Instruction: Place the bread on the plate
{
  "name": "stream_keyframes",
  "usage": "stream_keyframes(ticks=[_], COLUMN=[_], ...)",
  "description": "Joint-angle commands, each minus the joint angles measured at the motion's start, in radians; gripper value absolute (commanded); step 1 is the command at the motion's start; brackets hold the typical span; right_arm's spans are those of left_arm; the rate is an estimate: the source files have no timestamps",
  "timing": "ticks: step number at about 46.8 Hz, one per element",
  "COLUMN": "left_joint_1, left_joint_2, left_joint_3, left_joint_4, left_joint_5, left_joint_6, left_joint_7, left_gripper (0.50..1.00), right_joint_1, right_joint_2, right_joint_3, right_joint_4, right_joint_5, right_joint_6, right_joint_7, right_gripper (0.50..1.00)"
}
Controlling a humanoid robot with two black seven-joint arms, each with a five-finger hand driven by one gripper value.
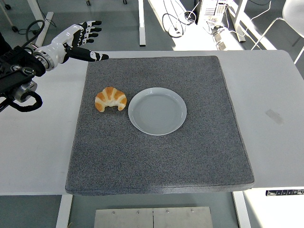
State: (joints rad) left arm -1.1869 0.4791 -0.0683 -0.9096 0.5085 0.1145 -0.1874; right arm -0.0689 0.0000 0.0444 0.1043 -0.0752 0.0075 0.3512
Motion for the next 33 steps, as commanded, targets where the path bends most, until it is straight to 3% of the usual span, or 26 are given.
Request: stream_keyframes(ticks=[1, 11, 21, 33], left_joint_1=[-0.002, -0.003, -0.016, -0.031], left_joint_2=[-0.004, -0.002, 0.001, -0.004], left_joint_3=[0.013, 0.036, 0.082, 0.113], left_joint_4=[-0.005, -0.086, -0.189, -0.195], left_joint_5=[0.076, 0.240, 0.337, 0.381], left_joint_6=[0.043, 0.059, 0.070, 0.065], left_joint_7=[0.066, 0.118, 0.229, 0.324], left_gripper=[0.921, 0.921, 0.921, 0.921], right_joint_1=[0.000, 0.000, 0.000, 0.000], right_joint_2=[0.000, 0.000, 0.000, 0.000], right_joint_3=[0.000, 0.000, 0.000, 0.000], right_joint_4=[0.000, 0.000, 0.000, 0.000], right_joint_5=[0.000, 0.000, 0.000, 0.000], right_joint_6=[0.000, 0.000, 0.000, 0.000], right_joint_7=[0.000, 0.000, 0.000, 0.000], right_gripper=[1.000, 1.000, 1.000, 1.000])
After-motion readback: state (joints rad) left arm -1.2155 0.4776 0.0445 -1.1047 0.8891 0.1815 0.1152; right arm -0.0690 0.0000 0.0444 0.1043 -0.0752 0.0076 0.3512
